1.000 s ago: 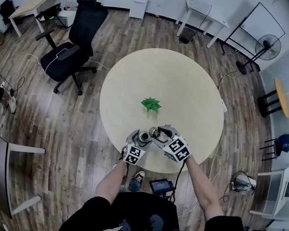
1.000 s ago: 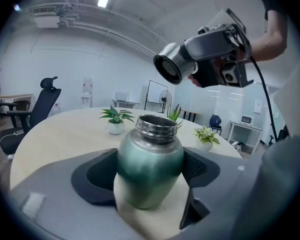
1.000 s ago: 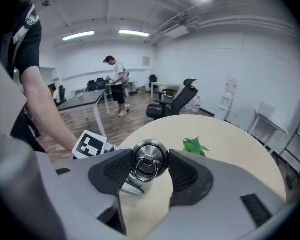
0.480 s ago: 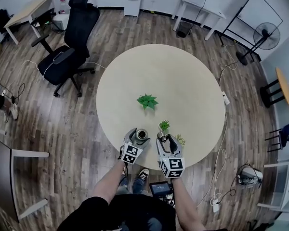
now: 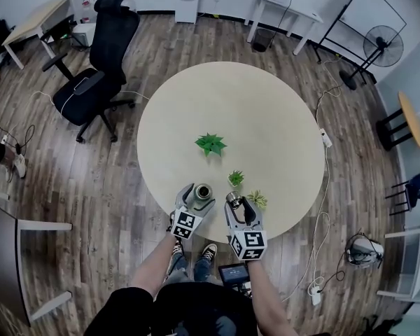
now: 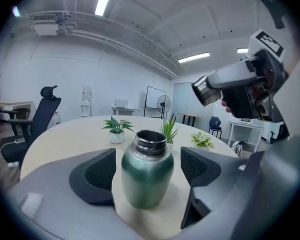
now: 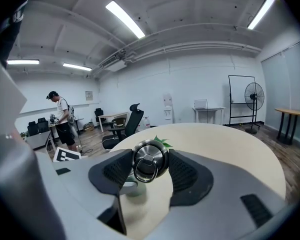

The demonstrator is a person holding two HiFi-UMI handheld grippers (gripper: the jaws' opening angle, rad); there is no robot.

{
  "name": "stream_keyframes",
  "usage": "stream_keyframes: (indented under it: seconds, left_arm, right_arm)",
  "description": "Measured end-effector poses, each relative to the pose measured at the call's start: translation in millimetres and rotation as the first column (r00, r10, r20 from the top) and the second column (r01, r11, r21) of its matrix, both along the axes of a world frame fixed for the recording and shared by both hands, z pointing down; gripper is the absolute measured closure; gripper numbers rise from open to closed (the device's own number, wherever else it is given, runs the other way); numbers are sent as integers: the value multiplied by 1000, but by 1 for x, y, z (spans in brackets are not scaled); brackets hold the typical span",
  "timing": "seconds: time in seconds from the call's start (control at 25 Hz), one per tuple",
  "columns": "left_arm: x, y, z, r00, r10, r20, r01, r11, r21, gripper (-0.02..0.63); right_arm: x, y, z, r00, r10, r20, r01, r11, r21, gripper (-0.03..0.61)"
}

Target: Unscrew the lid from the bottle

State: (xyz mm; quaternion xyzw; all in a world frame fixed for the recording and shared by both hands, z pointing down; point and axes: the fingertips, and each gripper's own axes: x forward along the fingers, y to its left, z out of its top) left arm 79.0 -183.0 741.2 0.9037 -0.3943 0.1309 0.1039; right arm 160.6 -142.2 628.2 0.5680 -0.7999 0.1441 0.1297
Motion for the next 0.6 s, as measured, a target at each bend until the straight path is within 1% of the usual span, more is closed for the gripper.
stream_keyframes:
  seconds: [0.12, 0.28, 0.4, 0.6]
  left_arm:
    - [-11, 11, -30, 1000, -6, -12, 7, 997, 78, 212]
    - [-38, 19, -83, 996, -84, -43, 90, 981, 170, 215]
    - [-65, 21, -123, 984, -167, -66, 178, 957, 227, 219]
    - [-102, 26, -182, 952, -291, -98, 307, 903, 300, 236]
  right_arm:
    - [-2, 0, -8, 1000, 6, 12, -6, 1000, 25, 345]
    - [-4, -2, -29, 999, 8, 34, -11, 996, 87, 345]
    - [-8, -4, -48, 998, 8, 63, -17, 989, 145, 345]
    - [-11, -1, -81, 995, 2, 102, -27, 969, 246, 345]
